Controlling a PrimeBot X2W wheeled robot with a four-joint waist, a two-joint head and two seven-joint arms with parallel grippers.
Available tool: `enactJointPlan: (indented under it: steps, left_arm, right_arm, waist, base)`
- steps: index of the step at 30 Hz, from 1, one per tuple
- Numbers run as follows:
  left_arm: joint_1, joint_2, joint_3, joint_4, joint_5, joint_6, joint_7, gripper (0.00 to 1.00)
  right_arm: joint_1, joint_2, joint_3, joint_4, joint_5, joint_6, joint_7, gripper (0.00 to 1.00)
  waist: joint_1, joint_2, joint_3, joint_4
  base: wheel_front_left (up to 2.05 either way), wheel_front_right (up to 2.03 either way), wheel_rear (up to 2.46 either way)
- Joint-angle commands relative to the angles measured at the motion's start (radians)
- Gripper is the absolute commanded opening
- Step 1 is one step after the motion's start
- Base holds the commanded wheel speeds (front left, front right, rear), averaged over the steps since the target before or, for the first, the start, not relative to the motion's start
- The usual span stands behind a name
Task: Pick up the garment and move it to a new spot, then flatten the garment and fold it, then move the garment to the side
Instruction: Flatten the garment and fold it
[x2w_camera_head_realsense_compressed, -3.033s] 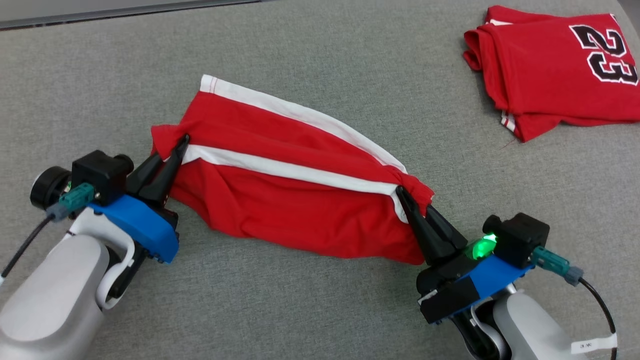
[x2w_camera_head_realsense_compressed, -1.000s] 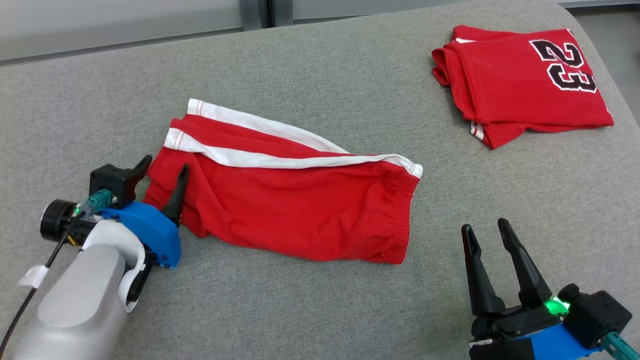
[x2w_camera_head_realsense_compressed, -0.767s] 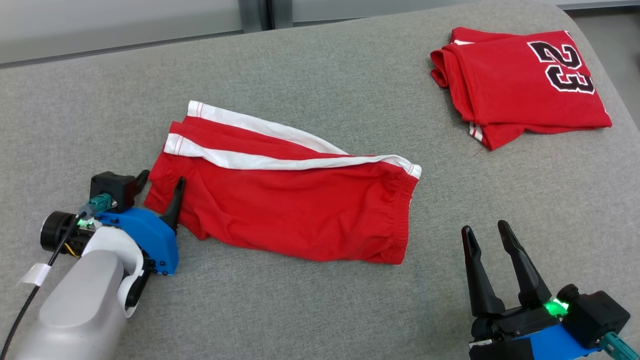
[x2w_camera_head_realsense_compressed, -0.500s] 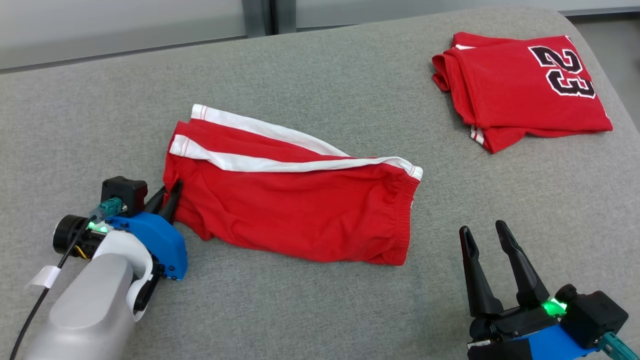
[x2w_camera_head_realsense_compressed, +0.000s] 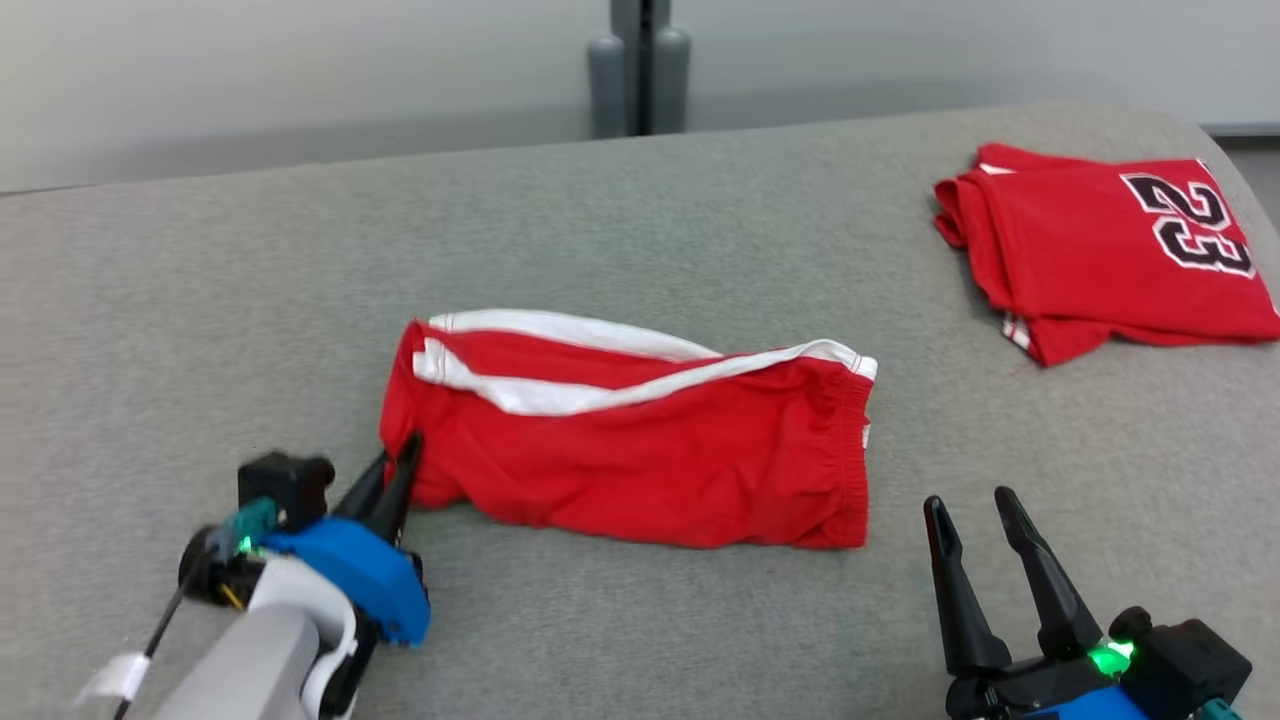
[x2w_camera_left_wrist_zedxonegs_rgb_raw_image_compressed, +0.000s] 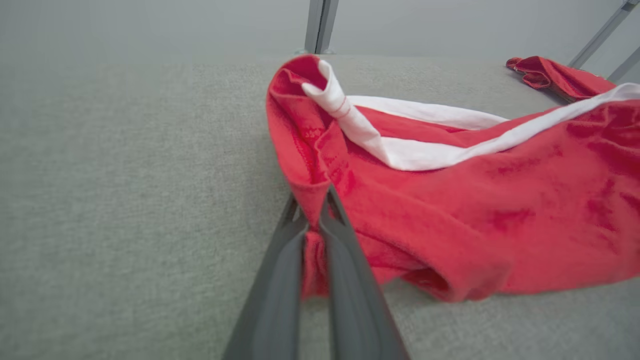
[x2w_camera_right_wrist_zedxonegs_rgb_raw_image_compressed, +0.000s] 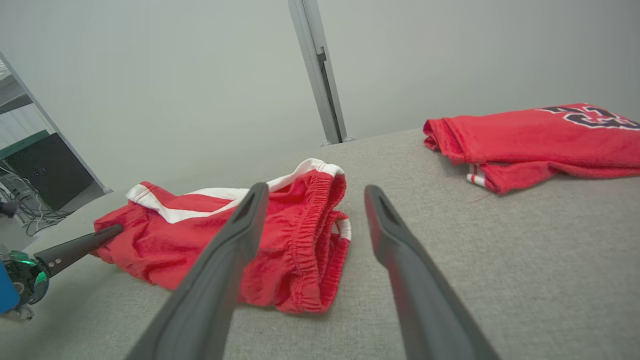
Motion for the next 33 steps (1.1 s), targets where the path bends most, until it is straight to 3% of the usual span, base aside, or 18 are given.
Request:
enactJointPlan:
  steps: [1, 14, 15, 16, 23, 27, 33]
  left_arm:
    - [0.021, 0.006, 0.008, -0.013, -0.006, 0.009, -0.005, 0.0]
    - [0.233, 0.053, 0.031, -0.261, -0.061, 0.102, 0.014, 0.0]
    - [0.238, 0.054, 0.033, -0.27, -0.059, 0.111, 0.013, 0.37]
    - [0.244, 0.053, 0.033, -0.275, -0.058, 0.118, 0.012, 1.0]
    - [0.258, 0.046, 0.099, -0.335, 0.004, 0.165, -0.041, 1.0]
    - [0.297, 0.011, 0.225, -0.461, 0.104, 0.187, -0.043, 1.0]
    - [0.369, -0.051, 0.381, -0.579, 0.231, 0.176, -0.043, 1.0]
  right_arm:
    - [0.013, -0.001, -0.006, 0.003, 0.002, 0.0, -0.005, 1.0]
    - [0.045, -0.001, -0.022, 0.048, -0.015, 0.0, 0.009, 1.0]
    - [0.042, -0.001, -0.021, 0.053, -0.015, 0.0, 0.011, 1.0]
    - [0.038, -0.001, -0.019, 0.057, -0.016, 0.001, 0.012, 1.0]
    - [0.026, -0.001, -0.038, 0.067, -0.027, 0.001, 0.008, 1.0]
    - [0.02, -0.001, -0.053, 0.054, -0.029, 0.001, 0.005, 1.0]
    - [0.014, -0.001, -0.069, 0.04, -0.026, 0.0, 0.002, 1.0]
  waist:
    - [0.0001, 0.0001, -0.005, 0.011]
    - [0.0001, 0.0001, -0.042, 0.111]
    - [0.0001, 0.0001, -0.041, 0.112]
    - [0.0001, 0.0001, -0.041, 0.112]
    - [0.0001, 0.0001, -0.065, 0.102]
    - [0.0001, 0.0001, -0.082, 0.106]
    - [0.0001, 0.0001, -0.106, 0.112]
  base:
    - [0.0, 0.0, 0.0]
    - [0.0, 0.0, 0.0]
    - [0.0, 0.0, 0.0]
    - [0.0, 0.0, 0.0]
    - [0.0, 0.0, 0.0]
    - [0.0, 0.0, 0.0]
    - [0.0, 0.0, 0.0]
